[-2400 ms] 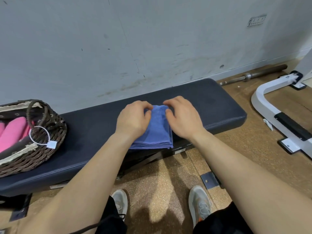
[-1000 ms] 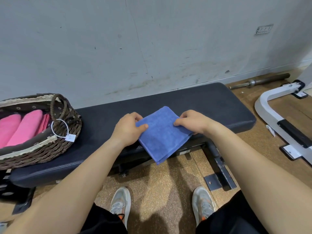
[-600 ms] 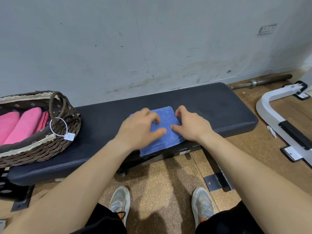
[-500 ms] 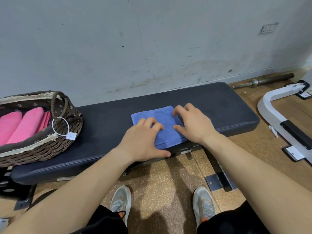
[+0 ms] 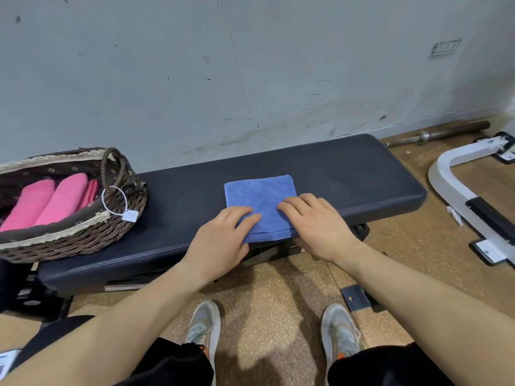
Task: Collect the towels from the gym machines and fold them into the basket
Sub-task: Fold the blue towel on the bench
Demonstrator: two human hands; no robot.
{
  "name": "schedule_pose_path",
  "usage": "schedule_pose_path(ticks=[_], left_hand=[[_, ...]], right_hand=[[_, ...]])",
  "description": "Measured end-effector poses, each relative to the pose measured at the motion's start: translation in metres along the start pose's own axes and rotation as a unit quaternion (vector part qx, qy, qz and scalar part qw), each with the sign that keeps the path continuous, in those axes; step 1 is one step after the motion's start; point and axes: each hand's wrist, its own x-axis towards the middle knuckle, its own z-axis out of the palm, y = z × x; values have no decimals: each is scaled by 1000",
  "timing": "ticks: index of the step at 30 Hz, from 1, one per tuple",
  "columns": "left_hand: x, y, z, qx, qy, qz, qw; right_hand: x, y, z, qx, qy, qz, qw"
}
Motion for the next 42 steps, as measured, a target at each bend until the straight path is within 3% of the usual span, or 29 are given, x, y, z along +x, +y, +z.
schedule_pose_path(ticks=[5,9,12,17,29,33,35,38,42], left_hand=[[-5,-15,-14,-84,-6,-27,996],[-4,-21,-22,-164,12,-74,984],[0,-21,-22,-214,23,-121,969],[11,-27,-16,-297,18,-206,932],[56,-36,3,-320,38,-365,873],[67,-37,9,-308,26,-413,857],[72,-39,10,-310,21,-423,851],[79,-39,10,-268,13,-403,875],[83,-38,10,-186,75,-307,930]], right_hand=[[-4,-3,-6,28,68,-41,996],[-5,4,-16,187,15,2,982],[-1,15,-19,275,-23,46,960],[2,24,-26,427,-50,133,893],[45,2,-9,385,68,370,843],[54,-2,-9,361,56,411,836],[58,-4,-12,332,48,420,843],[63,-6,-14,230,62,378,895],[74,1,-6,131,174,186,958]])
